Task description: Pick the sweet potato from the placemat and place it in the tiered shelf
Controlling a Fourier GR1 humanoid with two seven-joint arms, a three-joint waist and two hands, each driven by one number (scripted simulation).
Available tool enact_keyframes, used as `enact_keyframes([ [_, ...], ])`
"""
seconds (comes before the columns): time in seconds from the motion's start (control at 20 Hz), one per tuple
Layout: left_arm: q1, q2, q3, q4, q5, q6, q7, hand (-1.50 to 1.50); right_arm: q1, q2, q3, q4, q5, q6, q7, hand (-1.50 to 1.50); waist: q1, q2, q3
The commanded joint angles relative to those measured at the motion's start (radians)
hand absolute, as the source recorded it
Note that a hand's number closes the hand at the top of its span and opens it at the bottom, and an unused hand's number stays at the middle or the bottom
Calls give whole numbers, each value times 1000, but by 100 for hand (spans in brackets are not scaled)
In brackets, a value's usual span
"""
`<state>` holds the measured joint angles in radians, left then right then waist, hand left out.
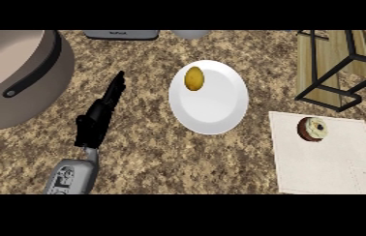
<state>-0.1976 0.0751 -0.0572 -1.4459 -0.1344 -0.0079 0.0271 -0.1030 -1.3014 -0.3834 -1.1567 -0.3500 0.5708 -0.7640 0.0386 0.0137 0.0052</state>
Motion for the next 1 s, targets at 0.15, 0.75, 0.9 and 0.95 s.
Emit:
enact_keyframes([
  [0.15,-19,8,-7,8,11,-33,13,0,-141,-51,41,160,-74,201,-96,150,47,7,-1],
  [0.75,-74,-16,-14,79,-20,-7,-26,0,-394,-24,145,277,-10,89,-106,150,51,14,-2],
  [0.9,-96,-1,8,97,-9,-19,-24,0,-465,13,197,272,24,51,-101,150,43,10,-4],
  [0.95,-76,-24,-19,50,-13,-11,11,0,-485,29,205,293,33,33,-107,150,59,9,-2],
])
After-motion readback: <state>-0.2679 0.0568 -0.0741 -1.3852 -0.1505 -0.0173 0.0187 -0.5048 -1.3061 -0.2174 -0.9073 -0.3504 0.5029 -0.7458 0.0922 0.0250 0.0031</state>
